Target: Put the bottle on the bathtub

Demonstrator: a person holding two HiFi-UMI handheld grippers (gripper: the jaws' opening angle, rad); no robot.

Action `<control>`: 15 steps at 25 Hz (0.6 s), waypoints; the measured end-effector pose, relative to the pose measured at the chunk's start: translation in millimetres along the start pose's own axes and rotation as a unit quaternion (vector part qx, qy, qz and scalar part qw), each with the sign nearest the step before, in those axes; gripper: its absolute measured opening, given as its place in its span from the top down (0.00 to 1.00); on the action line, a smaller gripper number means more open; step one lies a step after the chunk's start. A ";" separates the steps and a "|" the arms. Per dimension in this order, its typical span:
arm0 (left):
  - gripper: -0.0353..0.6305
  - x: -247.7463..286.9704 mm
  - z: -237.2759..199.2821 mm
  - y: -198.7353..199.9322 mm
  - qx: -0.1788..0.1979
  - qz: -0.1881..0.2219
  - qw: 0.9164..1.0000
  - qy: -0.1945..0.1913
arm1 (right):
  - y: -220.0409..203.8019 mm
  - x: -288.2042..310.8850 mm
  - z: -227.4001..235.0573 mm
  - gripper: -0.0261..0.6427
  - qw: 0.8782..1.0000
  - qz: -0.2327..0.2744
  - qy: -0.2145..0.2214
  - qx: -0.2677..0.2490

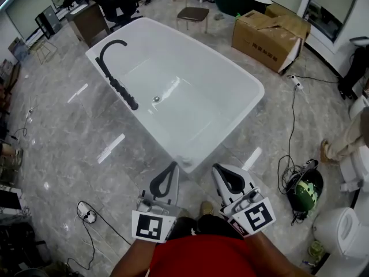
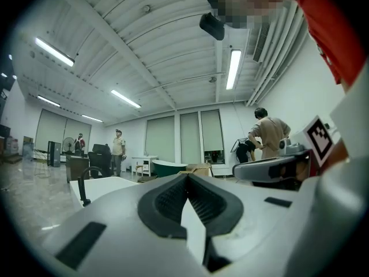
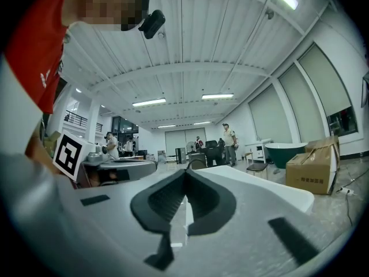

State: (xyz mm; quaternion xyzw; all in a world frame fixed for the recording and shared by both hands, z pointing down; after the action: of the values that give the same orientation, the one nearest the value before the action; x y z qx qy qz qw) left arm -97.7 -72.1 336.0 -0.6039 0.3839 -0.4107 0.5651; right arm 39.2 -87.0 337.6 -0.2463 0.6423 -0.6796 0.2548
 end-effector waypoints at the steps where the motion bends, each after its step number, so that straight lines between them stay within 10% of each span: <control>1: 0.93 -1.8 1.8 2.0 0.001 0.002 1.000 -0.001 | 1.1 -1.6 0.3 0.95 1.000 0.001 0.000 0.000; 15: 0.93 -5.5 15.5 15.7 0.002 0.014 1.000 -0.018 | 15.8 -7.9 0.6 0.95 1.000 0.012 -0.002 -0.014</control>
State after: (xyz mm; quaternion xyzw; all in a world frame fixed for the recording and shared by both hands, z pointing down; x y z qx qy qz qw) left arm -85.3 -62.5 319.6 -0.6045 0.3815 -0.3925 0.5788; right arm 45.9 -82.9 321.8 -0.2437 0.6544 -0.6666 0.2606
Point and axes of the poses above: the fingertips, and each gripper's own axes: x forward along the fingers, z to its right, y out of its top, the point moved 4 cm from there along -x, backward along the fingers, and after that the axes turned 2 degrees about -x, right-handed, at the moved point
